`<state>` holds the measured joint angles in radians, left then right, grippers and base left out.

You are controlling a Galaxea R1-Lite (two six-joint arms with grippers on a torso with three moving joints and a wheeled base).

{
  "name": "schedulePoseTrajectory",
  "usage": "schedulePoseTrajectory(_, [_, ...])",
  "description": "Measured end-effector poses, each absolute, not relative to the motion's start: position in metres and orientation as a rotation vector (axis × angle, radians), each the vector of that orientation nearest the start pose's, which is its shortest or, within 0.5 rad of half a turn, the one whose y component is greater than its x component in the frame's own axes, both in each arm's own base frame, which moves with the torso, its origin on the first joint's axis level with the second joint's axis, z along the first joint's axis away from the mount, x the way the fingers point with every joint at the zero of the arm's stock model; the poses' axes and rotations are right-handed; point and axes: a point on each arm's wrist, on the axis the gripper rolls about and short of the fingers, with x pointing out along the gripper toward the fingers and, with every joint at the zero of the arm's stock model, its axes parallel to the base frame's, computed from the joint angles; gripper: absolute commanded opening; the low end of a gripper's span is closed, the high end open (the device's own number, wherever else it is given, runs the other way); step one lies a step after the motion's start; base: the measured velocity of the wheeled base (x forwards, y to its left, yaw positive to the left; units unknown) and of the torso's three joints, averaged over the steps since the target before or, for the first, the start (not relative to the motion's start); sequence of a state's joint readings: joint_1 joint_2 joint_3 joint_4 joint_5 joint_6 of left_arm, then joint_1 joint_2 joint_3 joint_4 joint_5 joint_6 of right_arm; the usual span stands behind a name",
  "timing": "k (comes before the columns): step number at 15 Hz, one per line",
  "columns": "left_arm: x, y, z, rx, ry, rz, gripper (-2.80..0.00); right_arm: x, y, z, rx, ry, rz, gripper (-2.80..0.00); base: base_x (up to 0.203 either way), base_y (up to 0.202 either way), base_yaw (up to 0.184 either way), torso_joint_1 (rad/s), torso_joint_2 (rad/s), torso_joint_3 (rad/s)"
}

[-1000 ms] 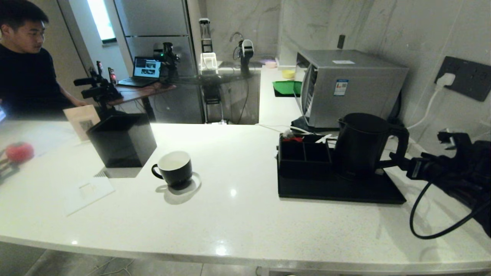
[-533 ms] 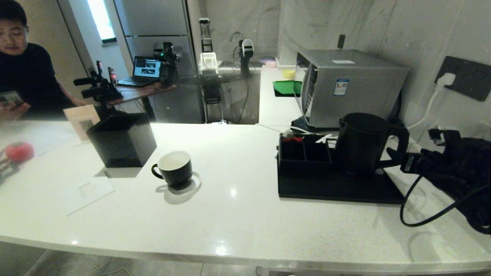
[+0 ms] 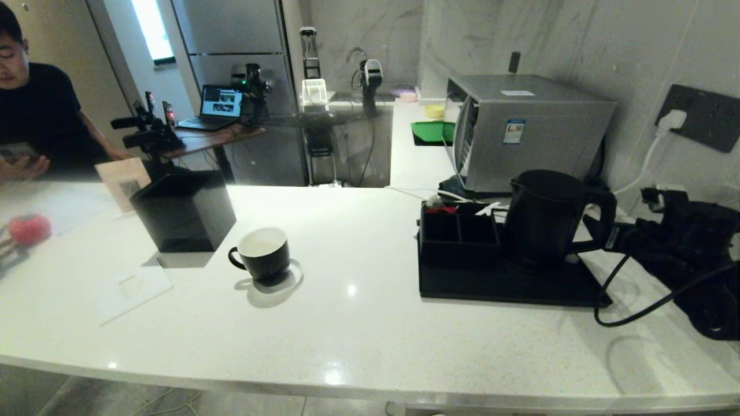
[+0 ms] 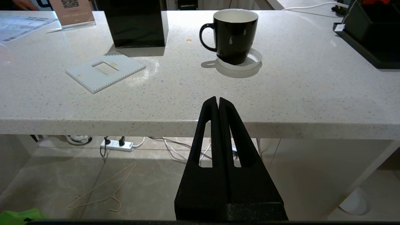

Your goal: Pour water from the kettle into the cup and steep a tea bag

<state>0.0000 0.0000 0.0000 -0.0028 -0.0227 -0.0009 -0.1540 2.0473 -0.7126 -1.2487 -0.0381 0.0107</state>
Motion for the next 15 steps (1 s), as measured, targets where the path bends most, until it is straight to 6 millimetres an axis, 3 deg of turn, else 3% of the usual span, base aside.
schedulePoseTrajectory(15, [-0.023, -0.001, 0.076, -0.001, -0.003, -0.023, -2.8, 0.37, -0.041, 0.103, 0.023, 0.029, -0.275, 0.0, 0.0, 0.0, 0.0, 0.0, 0.0, 0.0])
